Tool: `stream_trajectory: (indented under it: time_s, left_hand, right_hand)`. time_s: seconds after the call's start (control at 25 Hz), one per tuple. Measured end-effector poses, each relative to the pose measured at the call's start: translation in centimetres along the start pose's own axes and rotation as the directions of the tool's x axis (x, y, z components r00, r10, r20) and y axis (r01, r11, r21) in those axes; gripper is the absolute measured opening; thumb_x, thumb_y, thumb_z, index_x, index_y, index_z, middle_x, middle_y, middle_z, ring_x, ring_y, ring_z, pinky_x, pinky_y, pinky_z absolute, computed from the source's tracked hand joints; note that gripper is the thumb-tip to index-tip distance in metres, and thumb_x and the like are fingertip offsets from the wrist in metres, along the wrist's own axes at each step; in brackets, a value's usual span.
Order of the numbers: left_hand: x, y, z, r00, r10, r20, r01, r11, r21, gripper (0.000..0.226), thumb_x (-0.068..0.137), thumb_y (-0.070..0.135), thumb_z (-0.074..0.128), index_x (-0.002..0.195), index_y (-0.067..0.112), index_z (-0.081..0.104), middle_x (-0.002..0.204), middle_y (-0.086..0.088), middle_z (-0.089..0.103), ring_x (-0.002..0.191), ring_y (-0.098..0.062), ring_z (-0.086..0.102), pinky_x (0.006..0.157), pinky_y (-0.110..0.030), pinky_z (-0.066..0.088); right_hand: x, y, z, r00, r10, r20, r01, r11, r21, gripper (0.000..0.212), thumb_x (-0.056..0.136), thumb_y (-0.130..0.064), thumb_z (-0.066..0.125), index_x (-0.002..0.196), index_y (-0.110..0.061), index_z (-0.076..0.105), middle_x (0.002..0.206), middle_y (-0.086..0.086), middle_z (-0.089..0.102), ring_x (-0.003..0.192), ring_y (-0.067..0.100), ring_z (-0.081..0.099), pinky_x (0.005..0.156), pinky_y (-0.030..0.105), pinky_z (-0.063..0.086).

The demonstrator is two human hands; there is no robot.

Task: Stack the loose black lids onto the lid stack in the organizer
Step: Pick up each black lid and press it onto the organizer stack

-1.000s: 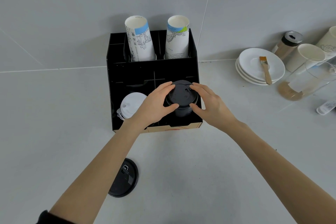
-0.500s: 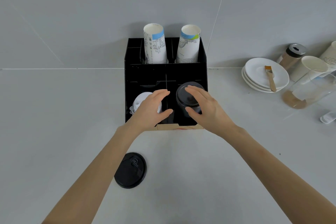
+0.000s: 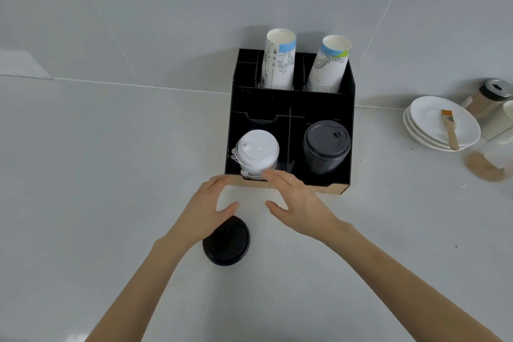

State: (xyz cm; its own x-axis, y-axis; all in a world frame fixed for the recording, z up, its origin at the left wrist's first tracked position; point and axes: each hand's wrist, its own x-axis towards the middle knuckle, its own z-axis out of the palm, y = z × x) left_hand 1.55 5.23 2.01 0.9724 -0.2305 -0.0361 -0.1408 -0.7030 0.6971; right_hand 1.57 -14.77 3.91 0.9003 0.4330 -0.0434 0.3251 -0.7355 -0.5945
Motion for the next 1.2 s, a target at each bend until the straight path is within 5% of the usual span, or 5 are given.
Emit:
stream_trajectory:
  time_s: [0.48, 0.84, 1.2]
  left_hand:
    - [-6.2, -4.2, 2.1, 0.971, -0.205, 0.121, 0.205, 0.979, 0.019, 0.073, 0.076, 0.032, 0.065, 0.135, 0.021, 0.024, 0.143, -0.001, 0.03, 0.129, -0.019, 0.027, 0.108, -0.032, 0.024]
    - [-7.0, -4.5, 3.0, 0.985, -0.138, 0.105, 0.124, 0.984, 0.129, 0.081, 0.076, 0.038, 0.063, 0.138, 0.021, 0.014, 0.146, 0.001, 0.022, 0.131, -0.019, 0.02, 0.108, -0.032, 0.021]
    - [-5.8, -2.8, 3.1, 0.994, -0.093, 0.062, 0.092, 0.996, 0.018, 0.078, 0.075, 0.03, 0.065, 0.137, 0.023, 0.018, 0.142, 0.0, 0.025, 0.128, -0.016, 0.021, 0.105, -0.024, 0.02]
  right_hand:
    - [-0.7, -1.3, 7.1, 0.956, 0.004, 0.293, -0.014, 0.999, 0.032, 0.062, 0.083, -0.02, 0.055, 0.137, -0.017, 0.024, 0.149, 0.004, 0.025, 0.135, 0.019, 0.024, 0.113, 0.03, 0.021]
    - [-1.0, -1.3, 8.1, 0.96, -0.008, 0.278, -0.007, 0.999, 0.054, 0.059, 0.084, -0.017, 0.052, 0.136, -0.018, 0.025, 0.149, 0.0, 0.024, 0.133, 0.018, 0.028, 0.112, 0.029, 0.025]
    - [-1.8, -0.6, 6.1, 0.984, 0.018, 0.18, -0.048, 0.985, 0.164, 0.059, 0.084, -0.017, 0.055, 0.136, -0.021, 0.026, 0.147, -0.004, 0.029, 0.132, 0.012, 0.029, 0.111, 0.021, 0.022]
